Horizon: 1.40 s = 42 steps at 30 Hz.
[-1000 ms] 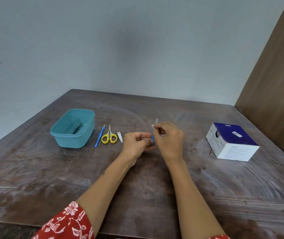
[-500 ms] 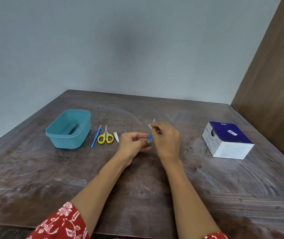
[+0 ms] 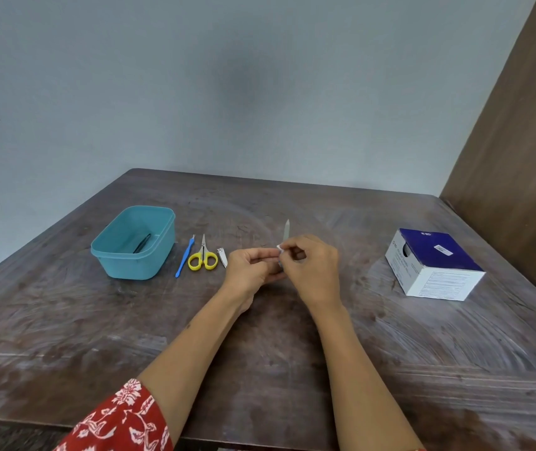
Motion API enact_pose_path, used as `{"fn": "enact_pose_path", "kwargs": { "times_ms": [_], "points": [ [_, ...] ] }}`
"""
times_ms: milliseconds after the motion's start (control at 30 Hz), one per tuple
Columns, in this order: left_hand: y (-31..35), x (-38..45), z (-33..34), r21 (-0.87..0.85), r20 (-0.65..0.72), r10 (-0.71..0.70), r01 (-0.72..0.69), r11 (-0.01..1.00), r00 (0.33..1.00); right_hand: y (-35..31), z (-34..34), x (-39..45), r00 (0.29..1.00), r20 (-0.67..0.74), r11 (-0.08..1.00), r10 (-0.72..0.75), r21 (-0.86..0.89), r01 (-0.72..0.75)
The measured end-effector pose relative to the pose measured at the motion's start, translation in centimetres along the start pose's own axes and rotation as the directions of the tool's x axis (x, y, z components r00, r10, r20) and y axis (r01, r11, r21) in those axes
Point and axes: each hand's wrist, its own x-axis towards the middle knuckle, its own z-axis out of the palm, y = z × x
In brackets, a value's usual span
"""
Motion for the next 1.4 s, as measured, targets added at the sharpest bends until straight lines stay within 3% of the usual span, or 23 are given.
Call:
{"fn": "enact_pose_path", "kwargs": {
  "times_ms": [133, 267, 1133, 1267, 1400],
  "points": [
    [0.3, 0.1, -0.2, -0.034, -0.023, 0.006, -0.007, 0.999, 1.0, -0.3, 0.2, -0.6, 0.999, 0.045, 1.0, 0.017, 0.009, -0.017],
    [0.2, -0.2, -0.1, -0.058, 0.008, -0.014, 0.015, 0.998, 1.0, -0.3, 0.1, -0.6, 0.999, -0.008, 0.999, 0.044, 0.013, -0.043],
    [0.5, -0.1, -0.4, 0.019, -0.028, 0.027, -0.026, 0.999, 0.999, -0.8, 0.4, -1.3, 1.0, 0.009, 1.0, -0.019, -0.006, 0.019],
    [0.9, -0.2, -0.1, -0.069, -0.022, -0.008, 0.006, 0.998, 1.0, -0.7, 0.4, -1.2, 1.0, -0.022, 0.999, 0.003, 0.042, -0.002],
    [1.2, 0.0, -0.3, -0.049, -0.059, -0.056, 0.054, 0.997, 0.997, -0.8, 0.2, -1.5, 0.997, 0.069, 0.997, 0.016, 0.078, -0.022]
  ]
}}
